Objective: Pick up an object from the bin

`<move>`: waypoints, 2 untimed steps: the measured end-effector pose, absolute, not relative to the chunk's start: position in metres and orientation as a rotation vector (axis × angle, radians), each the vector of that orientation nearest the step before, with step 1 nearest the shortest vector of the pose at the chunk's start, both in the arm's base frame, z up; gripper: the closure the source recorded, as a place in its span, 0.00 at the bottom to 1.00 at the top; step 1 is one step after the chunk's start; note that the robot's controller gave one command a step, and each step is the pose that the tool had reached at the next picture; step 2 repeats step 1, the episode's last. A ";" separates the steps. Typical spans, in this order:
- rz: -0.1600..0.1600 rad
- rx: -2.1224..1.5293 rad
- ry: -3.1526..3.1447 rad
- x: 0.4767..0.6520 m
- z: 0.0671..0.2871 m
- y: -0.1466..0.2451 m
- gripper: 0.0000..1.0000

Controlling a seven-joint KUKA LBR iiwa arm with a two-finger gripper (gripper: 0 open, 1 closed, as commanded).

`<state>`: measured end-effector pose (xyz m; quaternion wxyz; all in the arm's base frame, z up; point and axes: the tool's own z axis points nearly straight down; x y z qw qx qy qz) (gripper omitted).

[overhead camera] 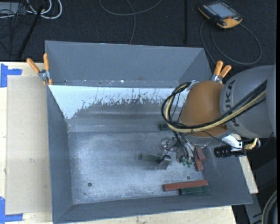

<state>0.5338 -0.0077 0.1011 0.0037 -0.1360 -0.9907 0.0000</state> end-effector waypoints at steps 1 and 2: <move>-0.001 -0.426 -3.110 0.535 0.122 -0.008 1.00; -0.001 -0.426 -3.110 0.535 0.122 -0.008 1.00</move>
Offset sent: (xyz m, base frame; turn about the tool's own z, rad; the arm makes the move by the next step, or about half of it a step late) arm -0.0001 0.0000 0.0079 0.0000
